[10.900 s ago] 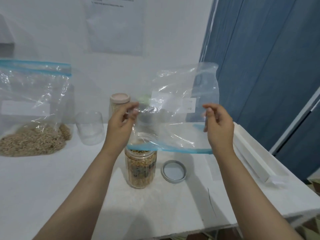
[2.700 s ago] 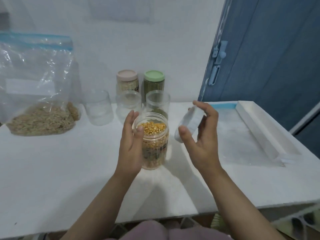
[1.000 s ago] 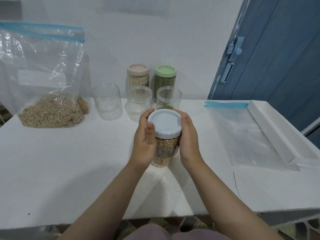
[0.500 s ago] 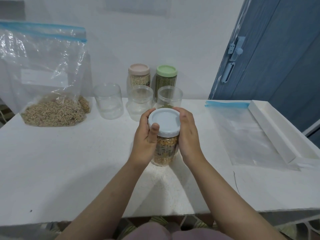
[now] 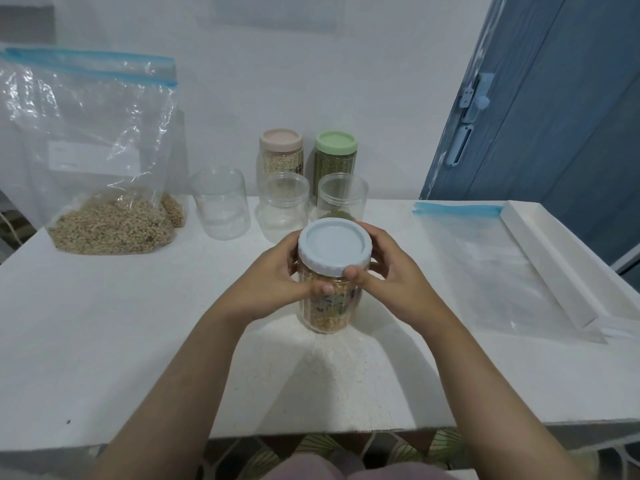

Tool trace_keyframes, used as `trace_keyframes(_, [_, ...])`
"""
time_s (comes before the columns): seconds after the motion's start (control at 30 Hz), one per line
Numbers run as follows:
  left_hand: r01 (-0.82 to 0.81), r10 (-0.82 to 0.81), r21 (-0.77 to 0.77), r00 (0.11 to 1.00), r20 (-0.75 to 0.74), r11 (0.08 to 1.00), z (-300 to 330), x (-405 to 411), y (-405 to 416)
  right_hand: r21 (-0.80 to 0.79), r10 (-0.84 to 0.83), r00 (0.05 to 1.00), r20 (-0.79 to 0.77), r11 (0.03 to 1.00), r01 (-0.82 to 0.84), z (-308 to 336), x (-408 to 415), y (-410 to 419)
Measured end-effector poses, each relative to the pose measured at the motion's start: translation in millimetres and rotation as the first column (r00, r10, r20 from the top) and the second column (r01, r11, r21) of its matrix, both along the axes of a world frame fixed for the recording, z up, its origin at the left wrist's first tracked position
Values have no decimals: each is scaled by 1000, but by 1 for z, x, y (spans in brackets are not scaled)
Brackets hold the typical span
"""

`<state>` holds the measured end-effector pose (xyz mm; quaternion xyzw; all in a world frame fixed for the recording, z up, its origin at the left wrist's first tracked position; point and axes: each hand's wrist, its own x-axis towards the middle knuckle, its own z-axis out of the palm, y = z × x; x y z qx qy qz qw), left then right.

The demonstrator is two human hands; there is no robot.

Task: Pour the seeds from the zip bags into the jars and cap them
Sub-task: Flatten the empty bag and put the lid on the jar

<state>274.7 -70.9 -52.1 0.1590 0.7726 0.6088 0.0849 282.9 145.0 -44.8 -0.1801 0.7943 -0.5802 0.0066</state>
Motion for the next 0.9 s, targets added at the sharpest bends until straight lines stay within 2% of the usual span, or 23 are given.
trace_keyframes(0.2, [16,-16,15,999,31,1000,9,-3,0,37,171,977,130,983,-177,18,-8,8])
trace_keyframes(0.5, [-28,28,-7,999,-23,1000,0,1,2,-2,88,995,39,996,-88,12,0,1])
trace_keyframes(0.63, [29,-29,139,1000,-2,990,-2,13,12,-138,80,994,76,988,-69,-8,8,-10])
trace_keyframes(0.73, [-138,136,254,990,23,957,-1,20,31,-245,33,991,126,969,-1,-9,12,-21])
trace_keyframes(0.9, [-363,402,342,914,-49,867,-10,22,57,-311,-79,991,104,944,107,-10,12,-35])
